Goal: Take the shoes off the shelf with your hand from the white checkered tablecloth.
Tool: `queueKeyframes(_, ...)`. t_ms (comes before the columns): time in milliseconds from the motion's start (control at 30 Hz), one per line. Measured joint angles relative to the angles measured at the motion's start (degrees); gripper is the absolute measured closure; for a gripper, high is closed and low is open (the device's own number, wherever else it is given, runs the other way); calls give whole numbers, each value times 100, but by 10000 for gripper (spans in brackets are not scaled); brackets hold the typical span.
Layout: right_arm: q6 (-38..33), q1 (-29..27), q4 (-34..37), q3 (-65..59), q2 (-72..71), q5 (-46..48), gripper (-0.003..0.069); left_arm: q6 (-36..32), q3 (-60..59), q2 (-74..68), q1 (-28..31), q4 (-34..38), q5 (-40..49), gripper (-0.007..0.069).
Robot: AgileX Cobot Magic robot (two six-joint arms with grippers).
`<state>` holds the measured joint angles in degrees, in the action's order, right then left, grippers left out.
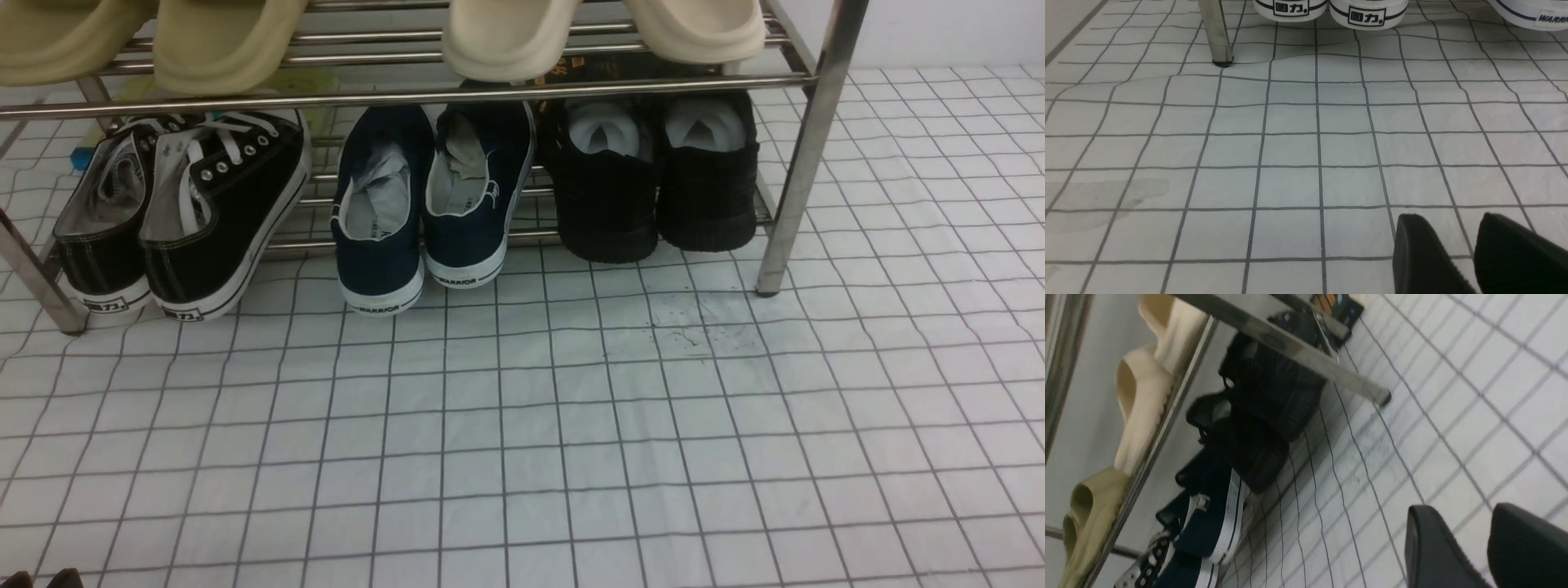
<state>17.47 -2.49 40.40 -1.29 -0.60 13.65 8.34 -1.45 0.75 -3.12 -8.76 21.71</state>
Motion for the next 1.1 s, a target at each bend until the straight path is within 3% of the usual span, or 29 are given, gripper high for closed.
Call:
queueKeyframes(67,-473,0,12,179,5,-388,478,0,0,0,0,0,0,385)
queueKeyframes(133,-1411,0,26,673,221,-752,558,0,0,0,0,0,0,385)
queueKeyframes(167,-1942,0,26,1074,462,-778,617,0,0,0,0,0,0,385)
queueKeyframes(233,-2714,0,3,1617,974,-551,664,0,0,0,0,0,0,385)
queueKeyframes(300,-3235,0,-19,2104,1656,65,669,0,0,0,0,0,0,385)
queueKeyframes(367,-3397,0,-43,2759,2708,1234,660,0,0,0,0,0,0,385)
queueKeyframes(433,-3403,0,-65,3103,3240,1827,657,0,0,0,0,0,0,385)
queueKeyframes(533,-3860,0,-22,4080,5224,3667,651,0,0,0,0,0,0,385)
queueKeyframes(567,-3907,0,-6,4128,5318,3733,651,0,0,0,0,0,0,385)
queueKeyframes(667,-5007,69,731,4897,6718,4705,647,0,0,0,0,0,0,385)
queueKeyframes(800,-5984,636,1678,5683,7986,5407,640,0,0,0,0,0,0,385)
queueKeyframes(967,-5969,1485,1577,6780,8949,5448,626,0,0,0,0,0,0,385)
queueKeyframes(1100,-4876,2246,330,8293,9831,5032,582,0,0,0,0,-2,0,385)
